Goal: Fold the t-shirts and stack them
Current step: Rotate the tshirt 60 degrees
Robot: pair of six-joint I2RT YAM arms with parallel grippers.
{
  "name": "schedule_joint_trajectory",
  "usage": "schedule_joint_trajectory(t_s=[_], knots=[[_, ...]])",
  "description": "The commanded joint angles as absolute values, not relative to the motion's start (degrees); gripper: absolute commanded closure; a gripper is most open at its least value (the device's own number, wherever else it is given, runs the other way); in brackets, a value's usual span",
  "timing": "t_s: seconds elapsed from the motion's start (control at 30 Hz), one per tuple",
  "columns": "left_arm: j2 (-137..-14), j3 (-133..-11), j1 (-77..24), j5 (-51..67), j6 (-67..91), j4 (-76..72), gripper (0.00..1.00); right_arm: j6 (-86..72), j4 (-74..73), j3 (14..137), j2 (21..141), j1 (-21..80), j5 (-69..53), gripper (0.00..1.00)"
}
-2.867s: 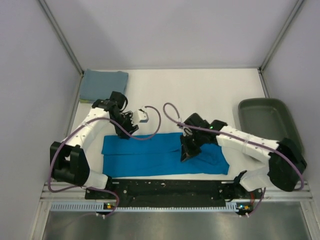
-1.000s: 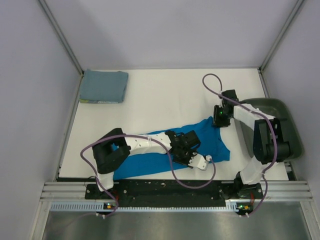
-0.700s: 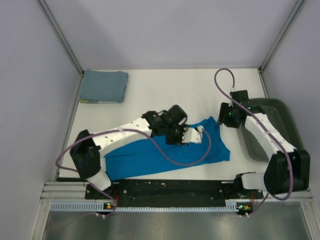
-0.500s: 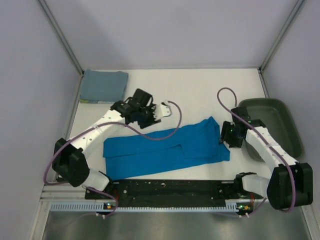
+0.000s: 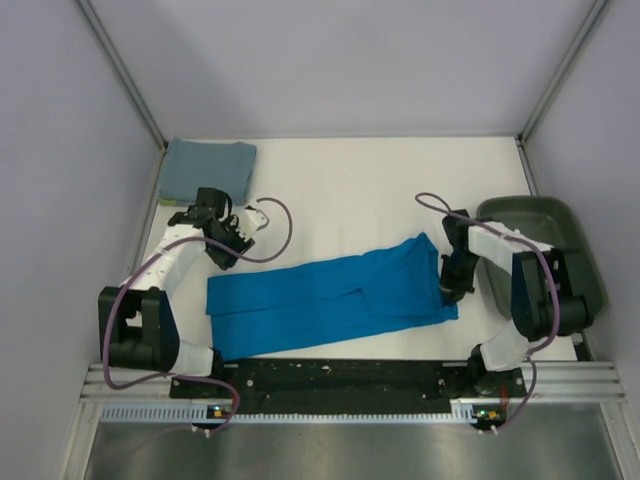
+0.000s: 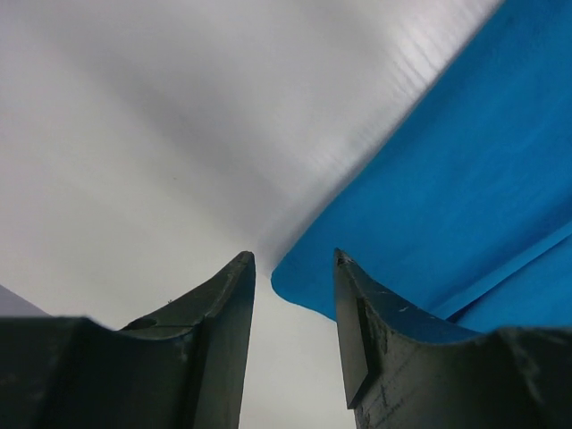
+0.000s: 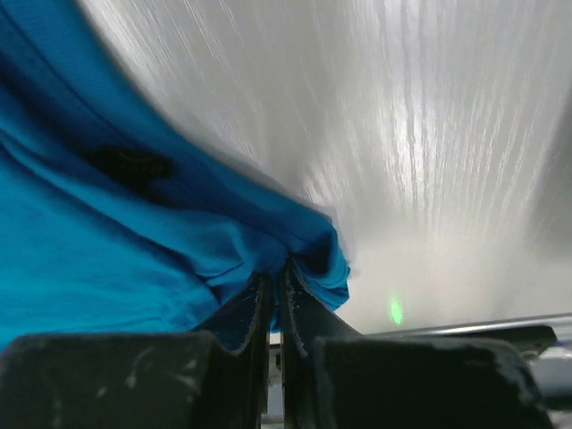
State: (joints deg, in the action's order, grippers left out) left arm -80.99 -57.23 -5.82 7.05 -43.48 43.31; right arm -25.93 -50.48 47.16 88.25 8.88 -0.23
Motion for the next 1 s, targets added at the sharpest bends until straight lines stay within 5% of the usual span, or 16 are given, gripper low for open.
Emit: schedule_joint_trajectory(t_s=[0.0, 0.37, 0.53, 0.7, 0.97], knots=[[-79.9, -54.6, -3.7, 8.4, -45.8, 41.7, 0.55, -20.9, -41.5, 58.4, 99.9, 9.4, 4.4, 1.00], [-83.8, -50.5, -6.0, 15.1, -42.8, 43.1, 0.53, -8.4, -49.5, 126.0, 140.1, 9.2, 2.6, 0.98], [-84.2, -46.1, -12.0, 15.6, -43.0, 42.5, 0.52, -6.3, -49.0, 149.2, 152.0, 8.7, 1.2, 0.61], [-82.4, -41.9, -18.0, 18.0, -44.5, 43.2, 0.52, -2.5, -39.3, 138.9, 139.5, 8.3, -3.2, 0.44], [-76.2, -39.8, -17.8, 21.8, -49.0, 49.1, 0.55, 4.6, -30.1, 109.2, 109.1, 10.5, -16.9, 0.34]])
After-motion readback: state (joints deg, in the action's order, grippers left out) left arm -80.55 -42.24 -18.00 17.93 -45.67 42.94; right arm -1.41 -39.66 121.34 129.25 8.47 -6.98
